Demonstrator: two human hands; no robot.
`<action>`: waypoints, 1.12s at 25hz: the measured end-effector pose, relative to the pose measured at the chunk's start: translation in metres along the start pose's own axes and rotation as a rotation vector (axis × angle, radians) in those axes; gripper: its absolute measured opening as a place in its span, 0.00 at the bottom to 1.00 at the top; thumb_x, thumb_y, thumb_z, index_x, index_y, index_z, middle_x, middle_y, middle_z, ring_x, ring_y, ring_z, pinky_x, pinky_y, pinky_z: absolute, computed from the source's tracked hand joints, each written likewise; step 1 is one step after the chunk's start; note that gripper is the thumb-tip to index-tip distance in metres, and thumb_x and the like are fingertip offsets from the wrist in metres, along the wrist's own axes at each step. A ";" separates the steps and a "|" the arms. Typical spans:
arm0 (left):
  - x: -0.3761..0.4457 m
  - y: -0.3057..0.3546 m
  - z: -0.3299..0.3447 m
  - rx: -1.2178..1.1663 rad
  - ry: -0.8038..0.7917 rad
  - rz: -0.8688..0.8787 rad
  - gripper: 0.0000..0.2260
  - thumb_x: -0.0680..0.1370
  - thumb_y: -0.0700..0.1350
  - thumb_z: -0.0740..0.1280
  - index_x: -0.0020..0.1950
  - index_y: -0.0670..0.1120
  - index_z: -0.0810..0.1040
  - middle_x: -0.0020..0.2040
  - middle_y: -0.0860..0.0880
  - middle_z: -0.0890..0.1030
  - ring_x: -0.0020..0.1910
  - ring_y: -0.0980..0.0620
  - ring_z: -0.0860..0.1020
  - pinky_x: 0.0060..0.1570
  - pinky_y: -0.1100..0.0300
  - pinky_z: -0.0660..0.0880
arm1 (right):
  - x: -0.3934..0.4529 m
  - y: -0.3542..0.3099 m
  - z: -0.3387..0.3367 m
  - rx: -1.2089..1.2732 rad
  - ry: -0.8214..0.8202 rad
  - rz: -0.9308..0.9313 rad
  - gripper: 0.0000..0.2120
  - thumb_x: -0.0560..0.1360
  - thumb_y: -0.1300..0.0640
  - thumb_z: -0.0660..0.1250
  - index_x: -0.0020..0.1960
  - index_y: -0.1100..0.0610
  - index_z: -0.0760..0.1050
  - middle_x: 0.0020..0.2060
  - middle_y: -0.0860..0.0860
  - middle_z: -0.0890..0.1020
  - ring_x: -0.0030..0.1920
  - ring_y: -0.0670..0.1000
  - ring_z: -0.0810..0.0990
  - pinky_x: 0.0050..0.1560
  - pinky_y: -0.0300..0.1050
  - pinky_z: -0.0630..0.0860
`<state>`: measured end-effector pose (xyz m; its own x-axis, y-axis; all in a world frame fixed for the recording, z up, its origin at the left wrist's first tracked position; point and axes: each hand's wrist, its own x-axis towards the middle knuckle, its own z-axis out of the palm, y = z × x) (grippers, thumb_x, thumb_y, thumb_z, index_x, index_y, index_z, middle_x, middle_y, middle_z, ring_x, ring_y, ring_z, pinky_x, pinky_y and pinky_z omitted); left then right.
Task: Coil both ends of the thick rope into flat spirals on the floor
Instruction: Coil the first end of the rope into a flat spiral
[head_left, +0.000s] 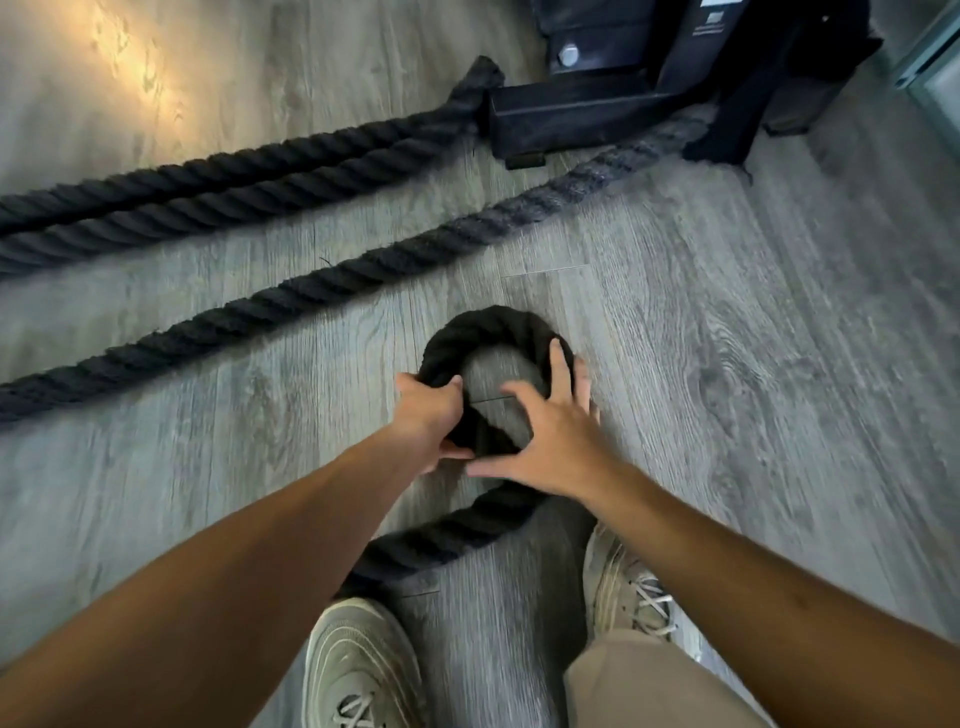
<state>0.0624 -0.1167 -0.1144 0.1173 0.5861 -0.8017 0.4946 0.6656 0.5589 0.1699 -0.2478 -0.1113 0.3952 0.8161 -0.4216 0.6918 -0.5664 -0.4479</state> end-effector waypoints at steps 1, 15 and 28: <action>0.001 0.002 -0.003 0.029 -0.002 -0.014 0.17 0.81 0.51 0.68 0.60 0.48 0.62 0.53 0.43 0.74 0.44 0.38 0.82 0.24 0.52 0.80 | -0.005 0.003 0.006 -0.050 -0.009 -0.027 0.46 0.55 0.24 0.73 0.69 0.40 0.67 0.79 0.51 0.32 0.79 0.62 0.35 0.73 0.70 0.55; 0.037 0.065 -0.007 1.142 -0.009 0.774 0.21 0.81 0.54 0.66 0.73 0.53 0.71 0.60 0.45 0.82 0.57 0.44 0.80 0.48 0.55 0.73 | 0.001 0.024 -0.013 0.113 0.030 -0.072 0.17 0.59 0.41 0.83 0.43 0.43 0.83 0.81 0.41 0.47 0.79 0.52 0.46 0.72 0.67 0.63; -0.015 -0.029 -0.046 0.636 0.136 0.269 0.24 0.68 0.67 0.72 0.43 0.46 0.77 0.26 0.50 0.83 0.27 0.52 0.83 0.35 0.58 0.78 | 0.007 0.007 -0.015 0.381 0.165 0.423 0.54 0.62 0.38 0.74 0.80 0.40 0.47 0.76 0.52 0.55 0.75 0.61 0.55 0.71 0.67 0.63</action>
<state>0.0066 -0.1236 -0.1089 0.2179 0.7725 -0.5964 0.8761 0.1144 0.4683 0.1866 -0.2447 -0.1060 0.6990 0.4999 -0.5113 0.1996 -0.8230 -0.5318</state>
